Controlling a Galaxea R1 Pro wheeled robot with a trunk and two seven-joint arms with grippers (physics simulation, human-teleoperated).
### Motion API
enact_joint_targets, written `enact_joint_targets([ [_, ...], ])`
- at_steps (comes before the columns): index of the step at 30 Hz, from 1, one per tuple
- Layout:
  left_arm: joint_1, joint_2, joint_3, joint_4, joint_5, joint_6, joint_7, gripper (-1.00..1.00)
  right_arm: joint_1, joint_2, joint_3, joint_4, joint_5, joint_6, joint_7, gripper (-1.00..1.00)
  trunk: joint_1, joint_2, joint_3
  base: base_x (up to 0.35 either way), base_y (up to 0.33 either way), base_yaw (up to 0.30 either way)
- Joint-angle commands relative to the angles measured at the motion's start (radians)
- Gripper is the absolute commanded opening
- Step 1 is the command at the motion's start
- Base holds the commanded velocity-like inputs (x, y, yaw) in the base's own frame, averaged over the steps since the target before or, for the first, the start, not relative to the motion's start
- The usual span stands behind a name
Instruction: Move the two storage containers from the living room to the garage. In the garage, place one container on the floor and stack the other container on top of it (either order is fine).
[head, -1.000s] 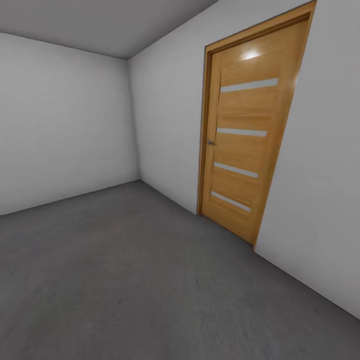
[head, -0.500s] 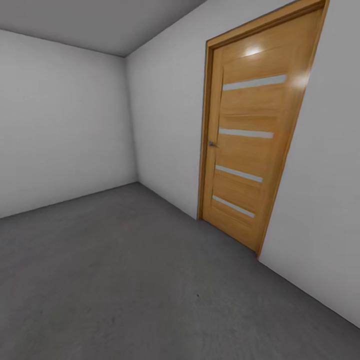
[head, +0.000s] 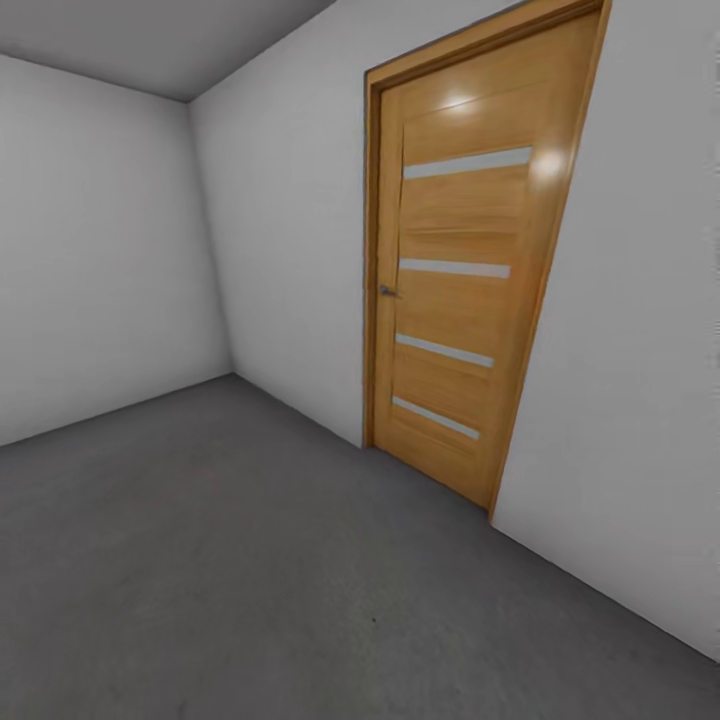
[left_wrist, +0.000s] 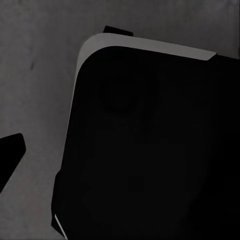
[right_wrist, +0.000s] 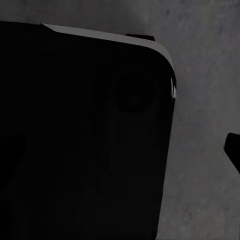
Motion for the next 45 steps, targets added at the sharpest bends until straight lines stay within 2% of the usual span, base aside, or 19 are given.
enact_joint_targets([
  [1,0.0,0.0,0.0,0.0,0.005,-0.003,0.0,1.0,0.0,0.0,0.0,0.0,0.008,-0.003,0.0,1.0,0.001,0.0,-0.001,0.323,0.14,-0.285],
  [9,0.0,0.0,0.0,0.0,0.005,-0.003,0.0,1.0,0.0,-0.001,0.0,0.0,0.008,-0.002,0.002,1.0,0.001,0.0,-0.001,0.323,0.156,-0.215],
  [31,0.0,0.0,0.0,0.0,0.005,-0.002,0.0,1.0,0.0,-0.002,0.001,0.0,0.012,-0.004,0.001,1.0,0.001,0.0,-0.001,0.323,0.16,-0.017],
  [45,0.0,0.0,0.0,0.0,0.005,-0.002,0.0,1.0,0.0,-0.001,0.0,0.0,0.013,-0.004,0.0,1.0,0.001,0.0,-0.001,0.323,0.135,-0.255],
])
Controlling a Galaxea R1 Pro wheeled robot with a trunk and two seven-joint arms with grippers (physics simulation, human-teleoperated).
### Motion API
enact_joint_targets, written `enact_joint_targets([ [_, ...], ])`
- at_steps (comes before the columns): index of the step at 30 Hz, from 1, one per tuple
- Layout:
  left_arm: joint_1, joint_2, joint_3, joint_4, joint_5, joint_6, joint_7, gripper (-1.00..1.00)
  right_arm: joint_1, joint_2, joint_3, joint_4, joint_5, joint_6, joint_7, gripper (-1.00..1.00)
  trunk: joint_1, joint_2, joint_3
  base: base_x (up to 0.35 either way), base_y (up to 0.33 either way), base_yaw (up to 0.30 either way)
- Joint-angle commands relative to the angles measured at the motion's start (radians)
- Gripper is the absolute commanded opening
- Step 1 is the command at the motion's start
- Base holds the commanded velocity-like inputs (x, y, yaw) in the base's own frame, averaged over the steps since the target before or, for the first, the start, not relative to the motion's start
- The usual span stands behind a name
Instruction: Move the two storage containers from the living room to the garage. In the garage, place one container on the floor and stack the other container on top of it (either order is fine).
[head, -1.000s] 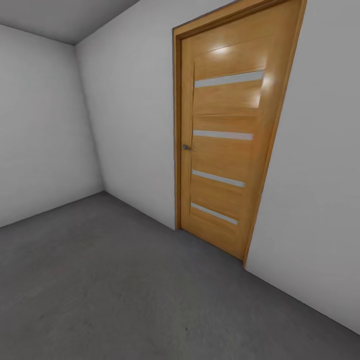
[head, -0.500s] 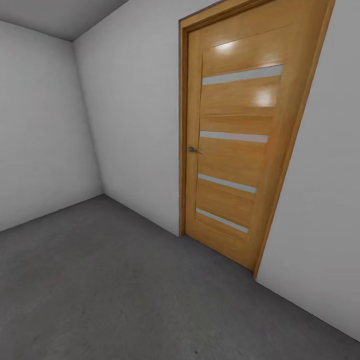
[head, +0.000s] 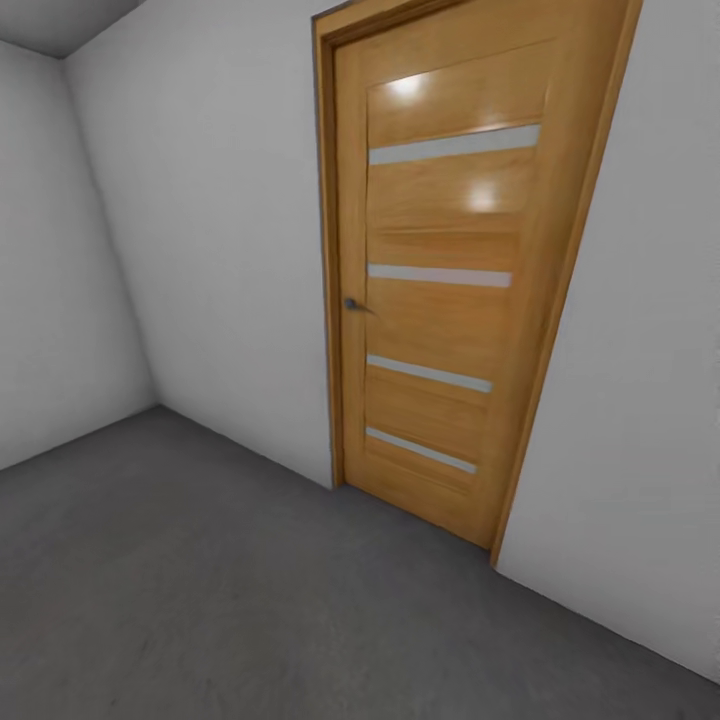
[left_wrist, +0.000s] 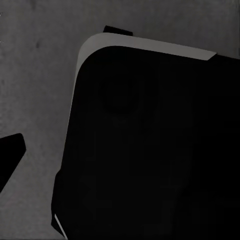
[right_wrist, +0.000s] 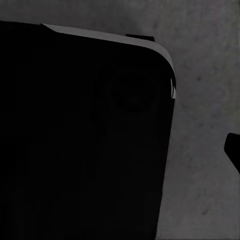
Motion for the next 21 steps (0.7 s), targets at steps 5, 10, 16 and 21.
enact_joint_targets([
  [5,0.0,0.0,0.0,0.0,0.005,-0.003,0.0,1.0,0.0,-0.001,0.0,0.0,0.009,-0.003,0.0,1.0,0.001,0.0,-0.001,0.323,0.124,-0.285],
  [10,0.0,0.0,0.0,0.0,0.005,-0.003,0.0,1.0,0.0,-0.001,0.0,0.0,0.009,-0.003,0.0,1.0,0.001,0.0,-0.001,0.323,0.121,-0.274],
  [16,0.0,0.0,0.0,0.0,0.005,-0.003,0.0,1.0,0.0,-0.003,0.002,0.0,0.006,-0.001,0.002,1.0,0.001,0.0,-0.001,0.323,0.121,-0.093],
  [21,0.0,0.0,0.0,0.0,0.005,-0.003,0.0,1.0,0.0,-0.005,0.003,0.0,0.006,0.001,0.006,1.0,0.001,0.0,-0.001,0.323,0.126,-0.011],
])
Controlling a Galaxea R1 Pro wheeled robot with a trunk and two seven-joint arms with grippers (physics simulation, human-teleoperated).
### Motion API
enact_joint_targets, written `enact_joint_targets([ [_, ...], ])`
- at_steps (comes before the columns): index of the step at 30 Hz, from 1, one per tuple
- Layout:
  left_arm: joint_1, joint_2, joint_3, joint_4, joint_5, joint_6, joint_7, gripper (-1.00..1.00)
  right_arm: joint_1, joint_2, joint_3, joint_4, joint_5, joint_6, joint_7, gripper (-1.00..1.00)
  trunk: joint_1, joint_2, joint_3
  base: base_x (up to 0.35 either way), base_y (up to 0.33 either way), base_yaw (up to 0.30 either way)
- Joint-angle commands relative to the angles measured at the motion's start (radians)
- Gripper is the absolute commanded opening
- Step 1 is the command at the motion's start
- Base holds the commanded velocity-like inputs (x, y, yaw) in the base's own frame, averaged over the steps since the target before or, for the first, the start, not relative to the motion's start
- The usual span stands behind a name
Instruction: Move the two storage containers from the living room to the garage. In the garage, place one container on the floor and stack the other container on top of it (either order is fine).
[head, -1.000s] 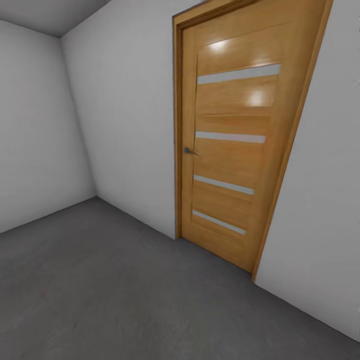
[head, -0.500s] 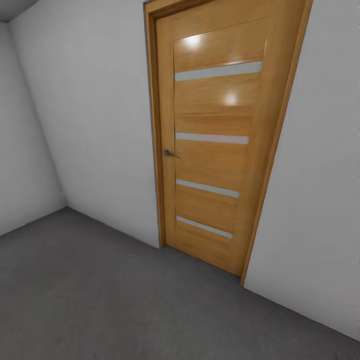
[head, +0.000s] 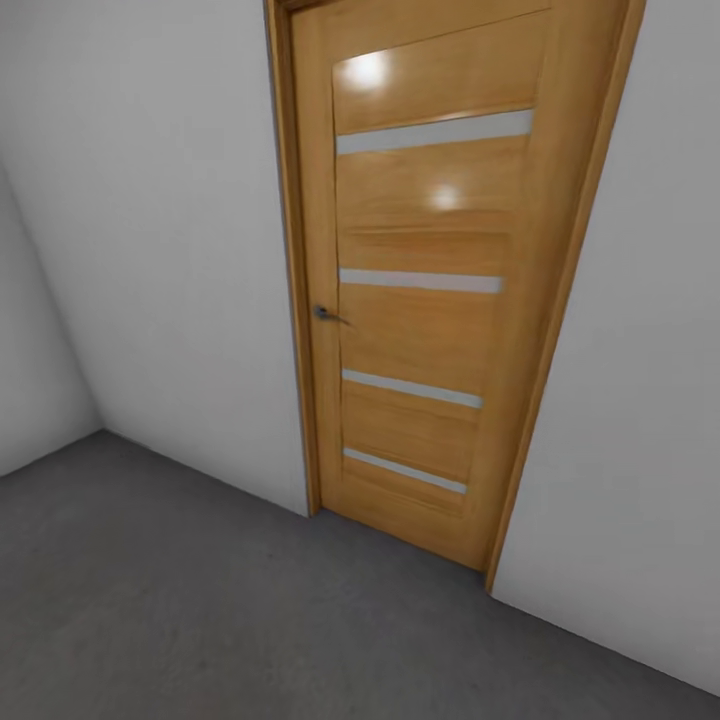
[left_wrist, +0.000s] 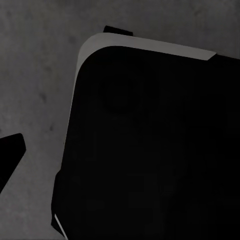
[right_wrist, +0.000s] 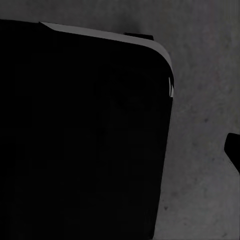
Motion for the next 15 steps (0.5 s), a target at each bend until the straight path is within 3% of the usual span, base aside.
enact_joint_targets([
  [1,0.0,0.0,0.0,0.0,0.005,-0.002,0.0,1.0,0.0,-0.001,0.0,0.0,0.008,-0.002,0.001,1.0,0.001,0.0,-0.001,0.323,0.138,-0.002],
  [10,0.0,0.0,0.0,0.0,0.004,-0.005,0.0,1.0,0.0,0.001,0.0,0.0,0.008,-0.005,-0.003,1.0,0.001,0.0,-0.001,0.321,0.154,-0.004],
  [15,0.0,-0.001,0.002,0.0,0.002,-0.012,0.0,1.0,0.0,0.006,-0.002,0.0,0.005,-0.005,-0.006,1.0,0.001,0.0,-0.001,0.294,0.211,-0.154],
])
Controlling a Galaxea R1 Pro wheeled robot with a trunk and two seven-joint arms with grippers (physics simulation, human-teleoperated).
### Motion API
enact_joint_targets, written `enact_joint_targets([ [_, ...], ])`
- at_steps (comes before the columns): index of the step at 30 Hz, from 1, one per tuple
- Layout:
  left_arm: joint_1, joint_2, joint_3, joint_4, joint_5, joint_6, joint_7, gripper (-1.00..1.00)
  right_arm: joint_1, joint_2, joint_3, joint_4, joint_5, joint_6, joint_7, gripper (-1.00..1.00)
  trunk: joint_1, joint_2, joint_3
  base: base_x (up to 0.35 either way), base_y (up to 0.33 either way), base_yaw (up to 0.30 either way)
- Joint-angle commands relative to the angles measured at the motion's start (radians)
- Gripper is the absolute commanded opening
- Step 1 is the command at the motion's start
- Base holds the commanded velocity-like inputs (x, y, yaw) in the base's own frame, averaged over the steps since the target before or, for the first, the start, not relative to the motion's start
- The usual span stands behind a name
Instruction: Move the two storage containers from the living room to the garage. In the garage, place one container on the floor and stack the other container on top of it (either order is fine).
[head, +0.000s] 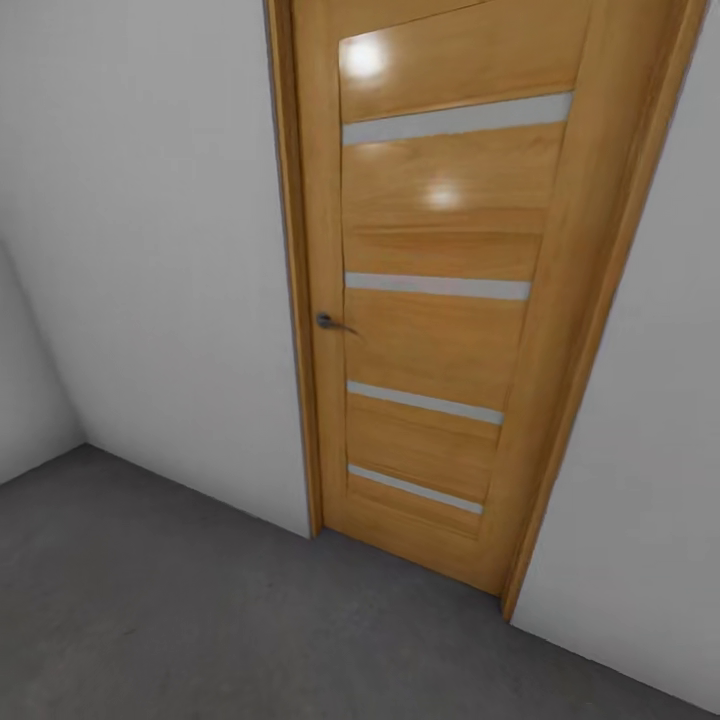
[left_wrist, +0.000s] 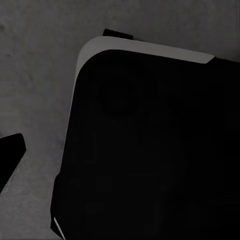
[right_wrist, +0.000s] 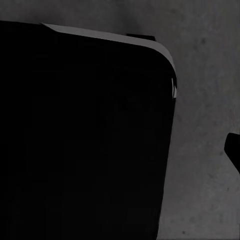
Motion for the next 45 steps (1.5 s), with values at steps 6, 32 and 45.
enact_joint_targets([
  [6,0.0,0.0,0.001,0.0,0.005,-0.004,0.0,1.0,0.0,0.0,0.0,0.0,0.008,-0.003,0.0,1.0,0.0,0.0,-0.001,0.222,0.28,-0.234],
  [32,0.0,-0.003,0.002,-0.005,0.005,-0.007,0.0,1.0,0.0,-0.006,0.002,0.0,0.008,-0.003,0.0,1.0,0.0,0.0,-0.001,0.075,0.209,-0.175],
  [45,0.0,-0.004,0.002,-0.007,0.005,-0.007,0.0,1.0,0.0,-0.008,0.003,0.0,0.009,-0.002,0.002,1.0,0.0,0.0,-0.001,0.0,0.001,-0.001],
])
